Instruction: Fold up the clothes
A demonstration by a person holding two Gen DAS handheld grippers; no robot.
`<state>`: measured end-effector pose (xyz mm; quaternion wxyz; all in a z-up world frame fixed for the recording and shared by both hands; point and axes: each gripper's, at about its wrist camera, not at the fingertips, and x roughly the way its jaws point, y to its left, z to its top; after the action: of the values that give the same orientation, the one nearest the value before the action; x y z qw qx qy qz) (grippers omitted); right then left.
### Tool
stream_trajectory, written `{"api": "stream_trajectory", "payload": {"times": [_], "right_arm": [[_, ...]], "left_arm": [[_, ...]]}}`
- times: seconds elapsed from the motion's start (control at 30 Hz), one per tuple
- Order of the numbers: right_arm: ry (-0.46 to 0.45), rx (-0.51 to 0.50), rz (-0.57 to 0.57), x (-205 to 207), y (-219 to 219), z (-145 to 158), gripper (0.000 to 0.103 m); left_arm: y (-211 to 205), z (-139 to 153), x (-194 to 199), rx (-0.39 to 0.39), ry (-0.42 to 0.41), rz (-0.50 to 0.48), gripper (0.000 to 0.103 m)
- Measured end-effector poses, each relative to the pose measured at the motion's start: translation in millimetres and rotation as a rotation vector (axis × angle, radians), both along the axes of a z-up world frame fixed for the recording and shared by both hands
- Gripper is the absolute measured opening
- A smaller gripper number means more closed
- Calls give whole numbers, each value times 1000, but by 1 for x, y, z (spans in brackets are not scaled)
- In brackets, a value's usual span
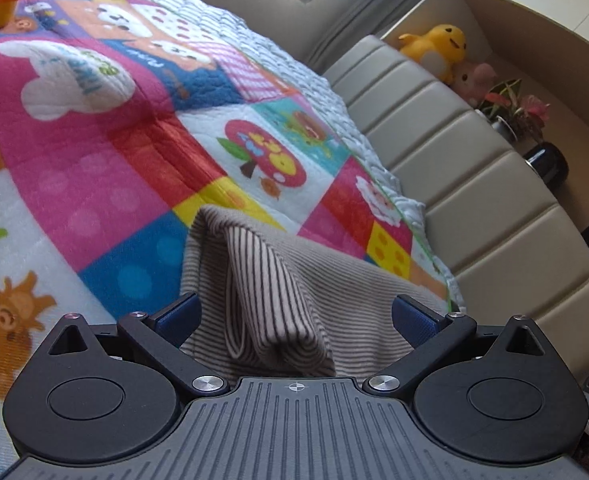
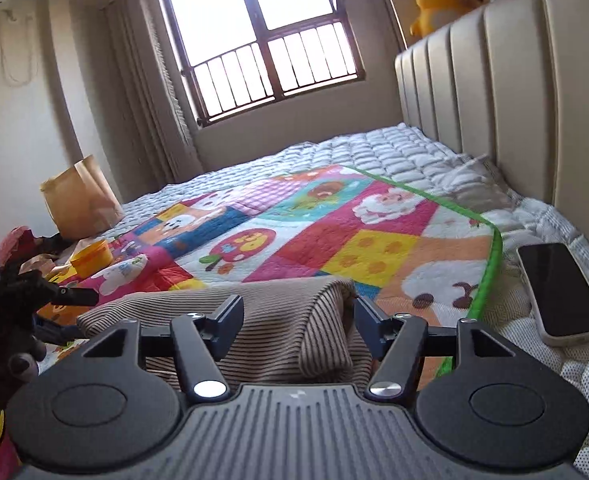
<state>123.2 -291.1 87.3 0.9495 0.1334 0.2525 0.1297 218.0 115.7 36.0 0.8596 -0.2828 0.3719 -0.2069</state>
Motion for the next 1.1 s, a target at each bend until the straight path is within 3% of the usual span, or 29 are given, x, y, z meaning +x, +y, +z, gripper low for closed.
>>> {"api": "stream_trajectory", "payload": {"times": [0.17, 0.2, 0.23, 0.27, 0.33, 0.37, 0.4, 0.43, 0.57, 0.77, 0.93, 1.03, 1.1], "right_arm": [[92, 14, -6, 31, 10, -37, 76], [94, 4, 2, 37, 15, -41, 71], [92, -11, 15, 43, 22, -44, 61], [89, -26, 28, 49, 29, -46, 39], [81, -55, 45, 63, 41, -48, 33], [76, -57, 44, 70, 44, -44, 30], [72, -47, 44, 74, 45, -38, 27], [63, -35, 49, 74, 44, -31, 27], [1, -16, 93, 44, 36, -4, 24], [23, 7, 86, 5, 22, -9, 23], [81, -33, 46, 6, 23, -43, 23], [89, -26, 36, 9, 23, -51, 24], [57, -28, 47, 8, 25, -41, 23]], "left_arm": [[-17, -21, 14, -32, 50, -6, 100], [-18, -23, 18, -30, 50, 1, 97], [-19, -25, 22, -27, 43, 8, 87], [-21, -27, 29, -26, 47, 8, 79], [-23, -28, 44, -27, 65, 0, 56], [-23, -25, 51, -18, 63, 1, 51], [-22, -20, 53, -11, 52, 4, 39], [-20, -14, 50, -18, 35, 2, 35], [-15, 10, 14, -36, -45, -35, 35], [-16, 11, -38, -7, -66, -61, 35], [-15, -22, -44, 88, -27, 1, 37], [-8, -24, -41, 30, -19, 27, 36], [-10, -13, -40, 39, -50, 21, 35]]}}
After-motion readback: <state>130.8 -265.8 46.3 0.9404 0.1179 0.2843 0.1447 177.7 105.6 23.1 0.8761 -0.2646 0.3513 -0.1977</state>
